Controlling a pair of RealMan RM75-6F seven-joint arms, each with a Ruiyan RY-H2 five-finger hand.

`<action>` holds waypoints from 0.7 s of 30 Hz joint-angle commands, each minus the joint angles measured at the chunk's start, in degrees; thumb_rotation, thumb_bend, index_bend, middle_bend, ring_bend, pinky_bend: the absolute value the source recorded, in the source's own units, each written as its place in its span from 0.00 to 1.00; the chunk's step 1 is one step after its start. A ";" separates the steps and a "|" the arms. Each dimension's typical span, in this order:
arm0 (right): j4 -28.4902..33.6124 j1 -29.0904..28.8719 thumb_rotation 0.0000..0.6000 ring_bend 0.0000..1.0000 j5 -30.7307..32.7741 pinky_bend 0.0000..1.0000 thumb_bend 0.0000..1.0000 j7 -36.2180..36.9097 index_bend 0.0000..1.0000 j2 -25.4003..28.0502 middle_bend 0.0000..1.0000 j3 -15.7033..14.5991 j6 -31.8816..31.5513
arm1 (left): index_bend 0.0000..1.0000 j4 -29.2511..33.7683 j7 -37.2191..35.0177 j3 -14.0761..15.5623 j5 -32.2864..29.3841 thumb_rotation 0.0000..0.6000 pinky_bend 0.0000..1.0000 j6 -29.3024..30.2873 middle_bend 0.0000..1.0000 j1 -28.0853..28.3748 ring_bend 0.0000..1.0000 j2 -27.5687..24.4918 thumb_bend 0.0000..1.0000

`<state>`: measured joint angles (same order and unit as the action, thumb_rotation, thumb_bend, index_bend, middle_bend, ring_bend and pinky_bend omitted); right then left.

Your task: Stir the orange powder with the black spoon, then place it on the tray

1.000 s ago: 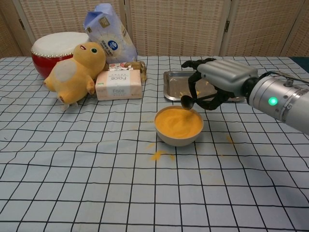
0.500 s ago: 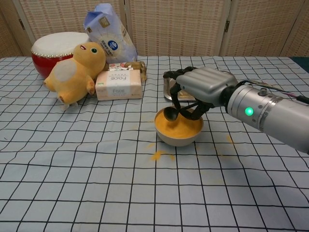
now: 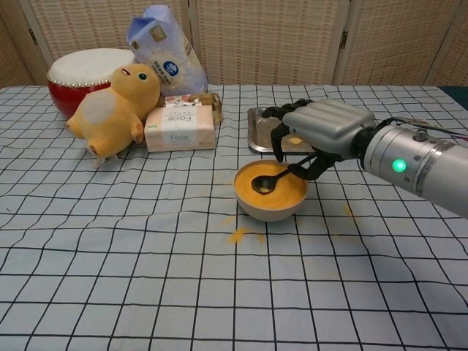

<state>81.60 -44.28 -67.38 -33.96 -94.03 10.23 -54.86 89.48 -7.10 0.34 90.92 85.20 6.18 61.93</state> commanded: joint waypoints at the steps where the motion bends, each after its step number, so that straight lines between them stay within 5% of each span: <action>1: -0.11 0.12 1.00 0.00 0.91 0.00 0.40 0.92 0.44 0.96 0.00 0.68 -0.13 | 0.00 0.01 -0.02 0.06 0.06 1.00 0.09 0.10 0.00 -0.08 0.00 -0.05 0.46; 21: -2.61 -3.51 1.00 0.00 8.59 0.00 0.40 3.00 0.44 5.81 0.00 1.29 7.62 | 0.00 -0.39 0.35 -0.02 -0.15 1.00 0.09 -0.86 0.00 0.47 0.00 0.30 0.46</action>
<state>79.17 -47.61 -59.05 -30.98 -88.30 11.59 -47.46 89.10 -6.75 0.32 90.77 84.34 6.64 62.22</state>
